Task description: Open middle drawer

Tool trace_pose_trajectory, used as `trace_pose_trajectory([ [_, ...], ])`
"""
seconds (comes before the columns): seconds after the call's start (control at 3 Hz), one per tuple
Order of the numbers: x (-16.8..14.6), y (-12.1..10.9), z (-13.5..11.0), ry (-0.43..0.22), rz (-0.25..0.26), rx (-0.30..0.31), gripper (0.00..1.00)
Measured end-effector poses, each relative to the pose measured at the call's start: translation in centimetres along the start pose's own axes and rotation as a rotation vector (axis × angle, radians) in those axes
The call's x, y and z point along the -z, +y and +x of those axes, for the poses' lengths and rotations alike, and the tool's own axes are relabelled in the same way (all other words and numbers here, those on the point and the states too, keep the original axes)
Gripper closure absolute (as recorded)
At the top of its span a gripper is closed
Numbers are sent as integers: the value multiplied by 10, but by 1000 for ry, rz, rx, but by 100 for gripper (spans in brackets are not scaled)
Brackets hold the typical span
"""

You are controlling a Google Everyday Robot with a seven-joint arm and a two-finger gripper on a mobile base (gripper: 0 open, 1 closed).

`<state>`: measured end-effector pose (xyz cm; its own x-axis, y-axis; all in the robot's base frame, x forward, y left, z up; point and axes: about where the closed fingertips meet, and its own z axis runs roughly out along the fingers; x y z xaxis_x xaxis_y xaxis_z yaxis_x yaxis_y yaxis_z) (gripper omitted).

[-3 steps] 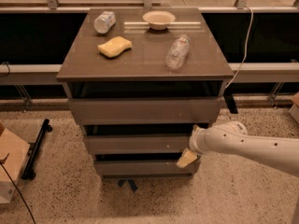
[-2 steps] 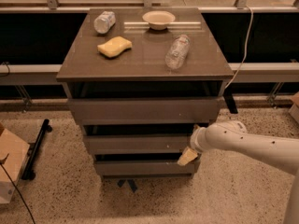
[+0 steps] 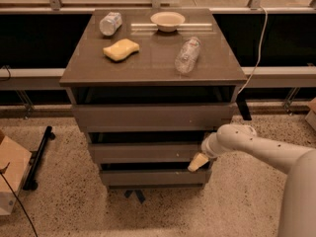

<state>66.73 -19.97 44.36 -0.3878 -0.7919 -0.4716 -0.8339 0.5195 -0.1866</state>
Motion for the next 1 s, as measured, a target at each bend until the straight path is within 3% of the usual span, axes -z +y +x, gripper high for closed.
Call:
trace_pose_trajectory([
  [0.33,-23,0,7,23,-47,-20,0],
  [0.67,-24,15,12,27,-87,-12,19],
  [1.0,-17,30,18,39,-112,-12,49],
])
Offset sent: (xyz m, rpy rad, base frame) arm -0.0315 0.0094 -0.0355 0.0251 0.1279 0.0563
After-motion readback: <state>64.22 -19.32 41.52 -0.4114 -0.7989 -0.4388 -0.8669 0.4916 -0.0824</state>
